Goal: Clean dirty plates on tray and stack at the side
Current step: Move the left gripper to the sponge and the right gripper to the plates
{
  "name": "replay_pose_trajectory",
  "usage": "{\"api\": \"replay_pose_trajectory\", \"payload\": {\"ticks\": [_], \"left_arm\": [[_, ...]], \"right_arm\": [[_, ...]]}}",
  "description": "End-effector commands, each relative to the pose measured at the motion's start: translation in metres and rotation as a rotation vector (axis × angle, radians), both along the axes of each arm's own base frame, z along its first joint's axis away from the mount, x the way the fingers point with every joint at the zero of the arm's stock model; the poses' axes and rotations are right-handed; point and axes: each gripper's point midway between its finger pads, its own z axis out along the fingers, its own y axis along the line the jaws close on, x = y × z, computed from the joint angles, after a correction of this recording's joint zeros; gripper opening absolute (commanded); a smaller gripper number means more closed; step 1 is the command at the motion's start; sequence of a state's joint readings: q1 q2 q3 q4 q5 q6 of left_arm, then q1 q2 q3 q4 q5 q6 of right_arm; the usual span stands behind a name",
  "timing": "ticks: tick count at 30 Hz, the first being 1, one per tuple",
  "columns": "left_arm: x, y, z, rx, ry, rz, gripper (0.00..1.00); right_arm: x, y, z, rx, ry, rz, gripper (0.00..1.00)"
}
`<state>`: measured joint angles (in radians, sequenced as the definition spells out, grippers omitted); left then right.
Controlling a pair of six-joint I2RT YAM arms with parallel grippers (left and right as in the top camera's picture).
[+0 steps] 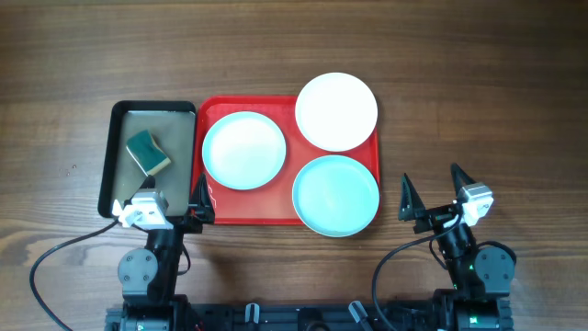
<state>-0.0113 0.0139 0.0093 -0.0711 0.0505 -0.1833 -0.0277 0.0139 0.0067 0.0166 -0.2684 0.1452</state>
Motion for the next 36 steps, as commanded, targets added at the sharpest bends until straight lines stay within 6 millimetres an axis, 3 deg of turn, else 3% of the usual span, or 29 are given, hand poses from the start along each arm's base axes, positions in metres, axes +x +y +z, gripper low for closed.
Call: {"api": "replay_pose_trajectory", "payload": {"ticks": [1,33,36], "left_arm": [[-0.0002,0.0006,-0.0016,0.023,0.001,0.004,1.00],[-0.0002,0.0006,-0.0016,0.023,0.001,0.004,1.00],[-0.0002,0.0007,-0.0016,0.024,0.001,0.004,1.00]], "right_arm": [[0.0005,-0.0003,-0.0001,0.012,0.003,-0.004,1.00],[0.0005,-0.0003,-0.0001,0.012,0.003,-0.004,1.00],[0.0022,-0.0081,-0.0005,-0.077,-0.016,-0.051,1.00]]}}
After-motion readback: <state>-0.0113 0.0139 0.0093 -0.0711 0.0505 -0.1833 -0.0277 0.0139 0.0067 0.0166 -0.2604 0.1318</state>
